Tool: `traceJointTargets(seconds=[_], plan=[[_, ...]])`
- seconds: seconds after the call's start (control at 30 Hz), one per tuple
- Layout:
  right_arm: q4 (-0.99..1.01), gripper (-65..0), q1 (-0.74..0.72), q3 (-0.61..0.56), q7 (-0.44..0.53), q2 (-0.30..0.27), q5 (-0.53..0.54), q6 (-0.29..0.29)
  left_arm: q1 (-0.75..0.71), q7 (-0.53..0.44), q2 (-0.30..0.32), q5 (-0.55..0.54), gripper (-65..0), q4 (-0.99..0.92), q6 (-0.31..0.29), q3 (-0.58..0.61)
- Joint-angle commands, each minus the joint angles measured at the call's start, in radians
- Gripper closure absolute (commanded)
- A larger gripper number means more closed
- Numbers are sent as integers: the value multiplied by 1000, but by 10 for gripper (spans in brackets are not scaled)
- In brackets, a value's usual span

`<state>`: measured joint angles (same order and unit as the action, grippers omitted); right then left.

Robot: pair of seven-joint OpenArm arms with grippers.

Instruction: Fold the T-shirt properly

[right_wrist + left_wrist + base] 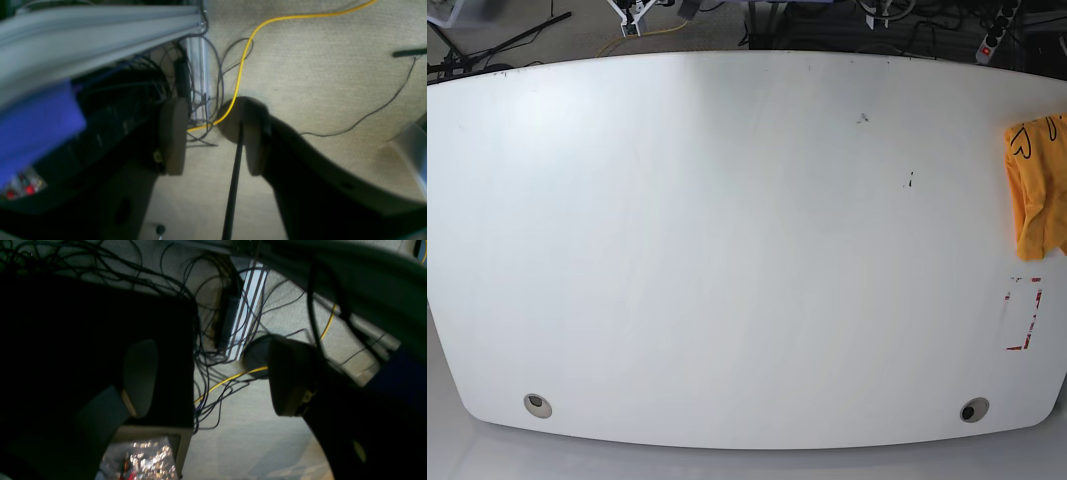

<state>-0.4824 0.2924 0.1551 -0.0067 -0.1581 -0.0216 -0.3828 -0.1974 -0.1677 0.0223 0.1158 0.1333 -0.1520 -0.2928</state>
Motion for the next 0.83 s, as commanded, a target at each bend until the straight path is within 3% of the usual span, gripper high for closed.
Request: traceJointTargets(seconds=[0.0,0.27,0.37,0.43,0.8], plan=[[31,-258,-17,1,4,-11,4,14,25,6,12,2,-474,-39,7,0],[138,-260,-109,1,4,-11,2,35,134,7,31,3,-474,-133,15,33],[139,-260,-115,1,4,-7,2,35,141,13,31,2,-474,-133,128,89],[139,-260,-115,1,4,-7,2,35,141,29,31,0,-474,-133,168,103],[139,-262,-114,1,4,-7,2,35,141,32,24,0,-474,-133,171,105]])
